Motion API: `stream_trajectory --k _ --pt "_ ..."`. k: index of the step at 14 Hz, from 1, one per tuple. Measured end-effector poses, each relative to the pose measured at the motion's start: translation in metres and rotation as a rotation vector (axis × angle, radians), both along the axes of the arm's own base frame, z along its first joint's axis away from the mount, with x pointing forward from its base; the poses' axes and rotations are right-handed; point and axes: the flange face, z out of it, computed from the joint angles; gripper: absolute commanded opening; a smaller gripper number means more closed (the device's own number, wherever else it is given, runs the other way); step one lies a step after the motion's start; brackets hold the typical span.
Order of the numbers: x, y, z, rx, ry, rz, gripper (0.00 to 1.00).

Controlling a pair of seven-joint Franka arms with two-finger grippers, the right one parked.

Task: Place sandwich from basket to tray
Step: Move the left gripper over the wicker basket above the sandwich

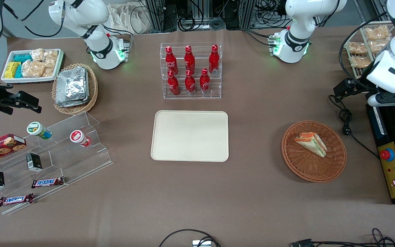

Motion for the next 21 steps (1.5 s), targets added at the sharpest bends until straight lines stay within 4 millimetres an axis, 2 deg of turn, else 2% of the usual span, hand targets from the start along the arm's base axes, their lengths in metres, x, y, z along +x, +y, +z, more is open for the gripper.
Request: stream_trajectory --k 7,9,12,15,18,21 --pt "-0.001 0.001 -0.002 0.001 0.021 0.033 1.00" --pt "0.003 0.001 -0.009 0.000 0.032 0.127 1.00" --pt "0.010 0.000 -0.025 0.005 0.051 0.427 1.00" --pt "0.017 0.000 -0.040 0.011 0.070 0.539 1.00" --pt "0.022 0.005 -0.066 0.012 0.074 0.585 1.00" --pt "0.022 0.007 -0.112 0.011 0.066 0.645 1.00"
